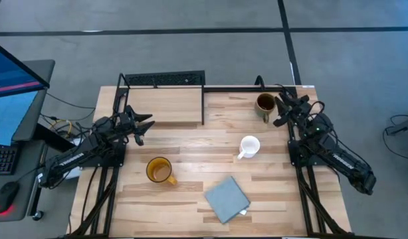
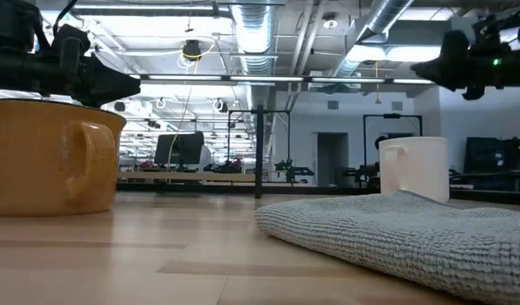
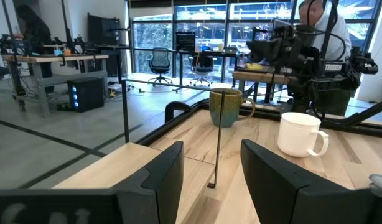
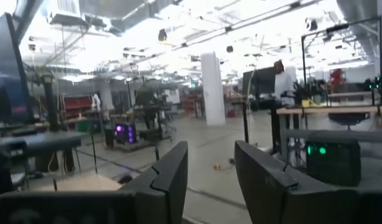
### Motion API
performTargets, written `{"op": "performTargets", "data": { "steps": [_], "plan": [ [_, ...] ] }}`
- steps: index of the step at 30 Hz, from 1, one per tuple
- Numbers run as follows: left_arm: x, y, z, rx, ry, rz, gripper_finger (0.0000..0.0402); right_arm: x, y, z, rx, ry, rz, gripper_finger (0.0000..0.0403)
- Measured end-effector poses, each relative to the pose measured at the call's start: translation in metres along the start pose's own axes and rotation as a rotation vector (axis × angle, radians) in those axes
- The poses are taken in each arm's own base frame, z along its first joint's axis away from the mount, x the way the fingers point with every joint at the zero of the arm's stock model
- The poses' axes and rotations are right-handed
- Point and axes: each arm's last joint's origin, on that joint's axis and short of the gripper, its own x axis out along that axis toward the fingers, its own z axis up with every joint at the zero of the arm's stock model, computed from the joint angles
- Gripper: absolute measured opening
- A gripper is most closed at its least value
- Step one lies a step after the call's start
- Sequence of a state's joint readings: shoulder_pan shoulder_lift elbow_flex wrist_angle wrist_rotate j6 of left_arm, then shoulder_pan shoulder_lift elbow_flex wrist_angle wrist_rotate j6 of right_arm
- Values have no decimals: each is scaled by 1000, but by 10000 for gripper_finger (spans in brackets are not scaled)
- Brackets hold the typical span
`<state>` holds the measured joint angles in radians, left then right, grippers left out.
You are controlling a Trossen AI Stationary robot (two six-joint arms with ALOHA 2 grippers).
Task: Stack small to large cups/mugs on shelf
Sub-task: Put the green mug on the shelf
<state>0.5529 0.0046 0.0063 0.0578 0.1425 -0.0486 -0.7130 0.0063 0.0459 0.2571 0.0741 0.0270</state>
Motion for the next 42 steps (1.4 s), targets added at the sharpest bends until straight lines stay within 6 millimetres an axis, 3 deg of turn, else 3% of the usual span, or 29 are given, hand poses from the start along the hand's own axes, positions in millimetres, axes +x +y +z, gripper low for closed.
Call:
{"op": "performTargets", "data": {
  "steps": [12,29,42],
  "plan": [
    [0,0,0,9,0,0,151,12,14,45,35,-11,154,154],
    [0,1,1,28,-15,27,151,60,41,89,-55,247,308,154],
    [0,2,0,27,-2,57,151,72,56,119,-72,390,399,154]
  ]
}}
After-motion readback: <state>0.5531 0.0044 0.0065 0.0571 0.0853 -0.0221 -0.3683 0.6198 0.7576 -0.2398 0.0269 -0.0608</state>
